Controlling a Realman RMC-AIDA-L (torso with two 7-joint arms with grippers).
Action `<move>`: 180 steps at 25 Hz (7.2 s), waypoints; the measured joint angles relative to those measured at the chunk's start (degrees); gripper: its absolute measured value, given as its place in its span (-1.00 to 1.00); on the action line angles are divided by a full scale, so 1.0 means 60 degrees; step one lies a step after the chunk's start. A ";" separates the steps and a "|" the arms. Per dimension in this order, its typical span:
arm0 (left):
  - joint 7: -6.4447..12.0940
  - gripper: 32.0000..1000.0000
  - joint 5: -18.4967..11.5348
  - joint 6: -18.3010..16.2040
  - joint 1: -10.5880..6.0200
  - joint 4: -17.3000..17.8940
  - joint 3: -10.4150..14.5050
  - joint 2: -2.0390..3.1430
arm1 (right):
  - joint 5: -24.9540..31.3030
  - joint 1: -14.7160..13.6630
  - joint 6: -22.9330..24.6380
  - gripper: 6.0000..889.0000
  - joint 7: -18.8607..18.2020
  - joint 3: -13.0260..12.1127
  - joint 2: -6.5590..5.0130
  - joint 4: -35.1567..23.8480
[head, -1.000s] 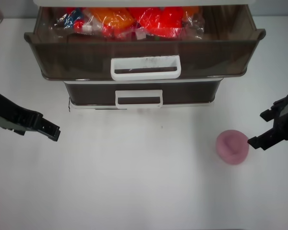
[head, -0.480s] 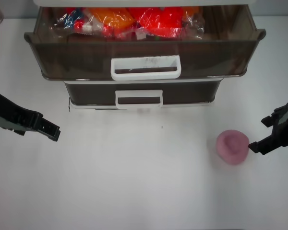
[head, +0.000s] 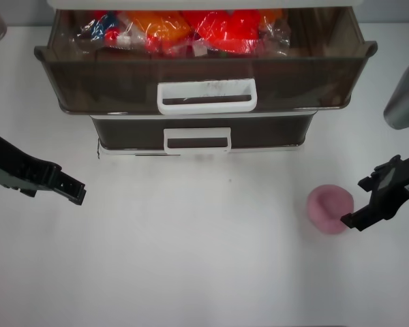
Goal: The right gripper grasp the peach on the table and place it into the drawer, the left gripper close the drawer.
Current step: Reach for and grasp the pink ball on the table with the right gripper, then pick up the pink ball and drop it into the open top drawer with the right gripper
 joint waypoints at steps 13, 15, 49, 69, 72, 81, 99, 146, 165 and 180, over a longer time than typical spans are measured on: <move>0.0022 0.71 0.0000 0.0080 0.0023 -0.0023 0.0000 0.0000 | 0.0239 -0.0069 -0.1249 0.94 -0.0017 -0.0705 0.0048 0.0737; 0.0022 0.71 0.0000 0.0085 0.0022 -0.0023 0.0000 0.0000 | 0.0247 -0.0066 -0.1372 0.94 -0.0018 -0.0833 0.0052 0.0834; 0.0076 0.71 0.0000 0.0197 0.0045 -0.0036 0.0000 0.0000 | 0.0441 0.0017 -0.2670 0.71 0.0231 -0.1916 0.0055 0.1542; 0.0108 0.71 -0.0016 0.0212 0.0046 -0.0050 0.0000 0.0000 | 0.0389 0.0030 -0.2657 -0.56 0.0271 -0.1956 0.0033 0.1556; 0.0107 0.71 -0.0015 0.0212 0.0050 -0.0050 0.0000 0.0000 | 0.0387 0.0030 -0.2657 -0.63 0.0268 -0.1954 0.0033 0.1556; 0.0106 0.71 -0.0015 0.0212 0.0064 -0.0050 0.0000 0.0000 | 0.0387 0.0022 -0.2575 -0.74 0.0261 -0.1963 0.0033 0.1452; 0.0114 0.71 -0.0015 0.0212 0.0121 -0.0051 0.0000 0.0000 | 0.0404 -0.0260 -0.1811 -0.91 0.0238 -0.1864 0.0010 0.0444; 0.0135 0.71 -0.0001 0.0136 -0.0229 -0.0032 -0.0015 0.0021 | 0.7844 0.0002 0.2749 -0.84 0.0654 0.4039 -0.2368 -0.4033; 0.0135 0.71 0.0000 0.0169 -0.0491 -0.0189 -0.0015 0.0015 | 0.5227 0.2520 0.2535 -0.82 -0.0642 0.3939 -0.0987 -0.1643; 0.0135 0.71 0.0000 0.0213 -0.0553 -0.0286 -0.0015 0.0015 | 0.5256 0.2629 0.2386 -0.80 -0.1032 0.3948 -0.0749 -0.1521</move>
